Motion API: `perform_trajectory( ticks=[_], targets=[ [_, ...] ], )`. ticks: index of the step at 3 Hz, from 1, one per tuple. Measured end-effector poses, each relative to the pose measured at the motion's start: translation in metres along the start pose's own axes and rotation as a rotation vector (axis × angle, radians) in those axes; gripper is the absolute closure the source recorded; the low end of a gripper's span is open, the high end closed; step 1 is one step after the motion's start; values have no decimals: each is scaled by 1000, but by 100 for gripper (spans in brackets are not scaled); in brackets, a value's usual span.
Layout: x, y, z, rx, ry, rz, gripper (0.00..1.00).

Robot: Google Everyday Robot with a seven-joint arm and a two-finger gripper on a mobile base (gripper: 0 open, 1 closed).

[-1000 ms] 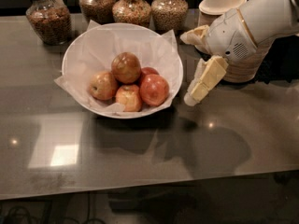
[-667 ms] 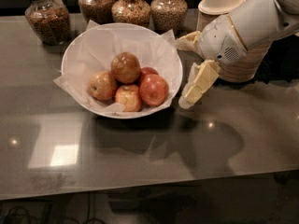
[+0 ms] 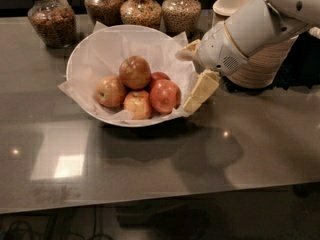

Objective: Pick apple from white bowl

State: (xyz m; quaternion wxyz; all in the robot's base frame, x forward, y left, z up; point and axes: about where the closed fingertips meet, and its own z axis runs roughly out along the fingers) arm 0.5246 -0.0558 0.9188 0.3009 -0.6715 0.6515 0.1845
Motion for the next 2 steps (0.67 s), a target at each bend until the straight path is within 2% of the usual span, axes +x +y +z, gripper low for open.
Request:
perform_trajectory(
  ticks=[2],
  targets=[
    [-3, -7, 7, 32, 41, -11, 20]
  ],
)
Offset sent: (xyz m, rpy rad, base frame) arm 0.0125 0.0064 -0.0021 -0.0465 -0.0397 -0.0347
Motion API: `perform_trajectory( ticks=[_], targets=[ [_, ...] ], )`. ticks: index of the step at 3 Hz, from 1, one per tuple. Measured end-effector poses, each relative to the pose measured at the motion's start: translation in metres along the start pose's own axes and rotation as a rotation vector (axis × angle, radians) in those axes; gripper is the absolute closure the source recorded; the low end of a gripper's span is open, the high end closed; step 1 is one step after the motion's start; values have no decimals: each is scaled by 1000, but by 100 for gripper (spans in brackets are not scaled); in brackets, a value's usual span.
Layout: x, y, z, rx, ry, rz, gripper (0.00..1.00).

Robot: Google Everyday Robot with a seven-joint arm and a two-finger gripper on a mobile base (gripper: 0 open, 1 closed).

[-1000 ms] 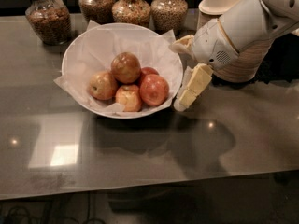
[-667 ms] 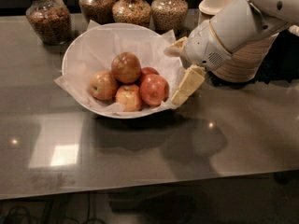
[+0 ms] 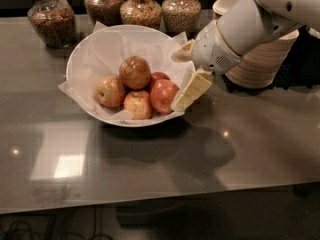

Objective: Pick apple from white bowl

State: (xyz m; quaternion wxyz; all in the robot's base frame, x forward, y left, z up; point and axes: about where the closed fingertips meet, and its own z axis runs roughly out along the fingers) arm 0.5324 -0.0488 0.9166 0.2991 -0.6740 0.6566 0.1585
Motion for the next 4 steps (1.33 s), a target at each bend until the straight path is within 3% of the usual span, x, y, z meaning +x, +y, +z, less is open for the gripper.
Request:
perform_trajectory(
  ticks=[1, 2, 4],
  targets=[
    [0, 0, 0, 0, 0, 0, 21],
    [0, 0, 0, 0, 0, 0, 0],
    [-14, 14, 0, -14, -23, -9, 0]
  ],
)
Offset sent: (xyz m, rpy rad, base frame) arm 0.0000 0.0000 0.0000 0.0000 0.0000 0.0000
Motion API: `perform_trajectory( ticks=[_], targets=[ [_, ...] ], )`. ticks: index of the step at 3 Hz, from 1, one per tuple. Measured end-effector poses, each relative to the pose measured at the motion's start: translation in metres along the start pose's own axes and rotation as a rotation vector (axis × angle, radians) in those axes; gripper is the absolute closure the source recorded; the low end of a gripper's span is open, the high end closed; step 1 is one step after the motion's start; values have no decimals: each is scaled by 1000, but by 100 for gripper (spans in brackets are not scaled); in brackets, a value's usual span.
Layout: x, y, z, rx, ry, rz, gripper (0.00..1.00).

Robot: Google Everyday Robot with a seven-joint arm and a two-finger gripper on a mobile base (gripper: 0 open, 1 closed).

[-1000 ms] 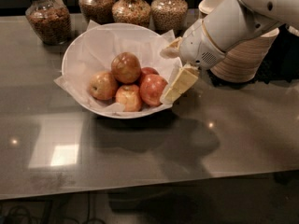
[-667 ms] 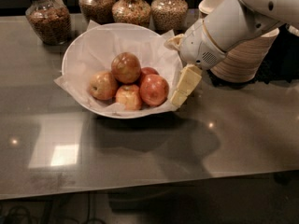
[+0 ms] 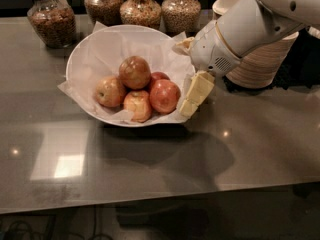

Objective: Pick apple from white bowl

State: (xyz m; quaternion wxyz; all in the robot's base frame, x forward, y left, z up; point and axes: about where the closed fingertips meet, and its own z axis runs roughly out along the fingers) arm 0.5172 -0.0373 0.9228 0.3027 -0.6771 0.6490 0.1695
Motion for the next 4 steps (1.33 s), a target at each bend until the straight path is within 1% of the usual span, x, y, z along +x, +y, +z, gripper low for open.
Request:
perform_trajectory(
  ticks=[1, 2, 3, 4],
  targets=[
    [-15, 13, -4, -8, -15, -21, 17],
    [-23, 18, -4, -13, -23, -32, 41],
    [-23, 18, -4, -13, -23, -31, 64],
    [-19, 14, -4, -8, -17, -12, 61]
  ],
)
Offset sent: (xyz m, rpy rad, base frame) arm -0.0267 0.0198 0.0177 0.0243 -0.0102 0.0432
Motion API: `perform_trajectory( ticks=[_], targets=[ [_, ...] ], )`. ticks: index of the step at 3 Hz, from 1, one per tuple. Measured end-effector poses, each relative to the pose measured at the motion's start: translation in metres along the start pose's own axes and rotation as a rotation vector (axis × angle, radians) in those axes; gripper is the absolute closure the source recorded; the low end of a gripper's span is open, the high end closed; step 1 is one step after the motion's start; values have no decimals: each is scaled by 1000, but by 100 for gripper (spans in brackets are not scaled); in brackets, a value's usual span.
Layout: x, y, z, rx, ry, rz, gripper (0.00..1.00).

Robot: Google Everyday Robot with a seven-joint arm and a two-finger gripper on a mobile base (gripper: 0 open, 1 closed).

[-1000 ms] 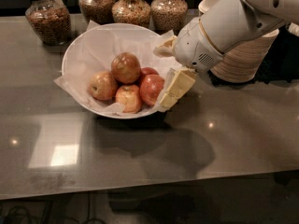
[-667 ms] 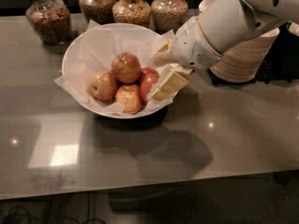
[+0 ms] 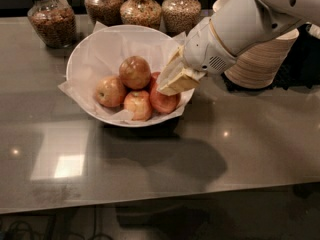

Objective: Pick apple from white bowl

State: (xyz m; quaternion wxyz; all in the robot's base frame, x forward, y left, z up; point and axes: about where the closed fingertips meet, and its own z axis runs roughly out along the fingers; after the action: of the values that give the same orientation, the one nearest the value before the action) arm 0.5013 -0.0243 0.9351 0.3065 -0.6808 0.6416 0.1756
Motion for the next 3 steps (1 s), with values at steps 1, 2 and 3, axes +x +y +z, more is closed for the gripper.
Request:
perform_trajectory(
  ticks=[1, 2, 3],
  targets=[
    [3, -3, 2, -4, 2, 11, 38],
    [5, -4, 3, -7, 2, 16, 21],
    [6, -5, 3, -8, 2, 17, 30]
  ],
)
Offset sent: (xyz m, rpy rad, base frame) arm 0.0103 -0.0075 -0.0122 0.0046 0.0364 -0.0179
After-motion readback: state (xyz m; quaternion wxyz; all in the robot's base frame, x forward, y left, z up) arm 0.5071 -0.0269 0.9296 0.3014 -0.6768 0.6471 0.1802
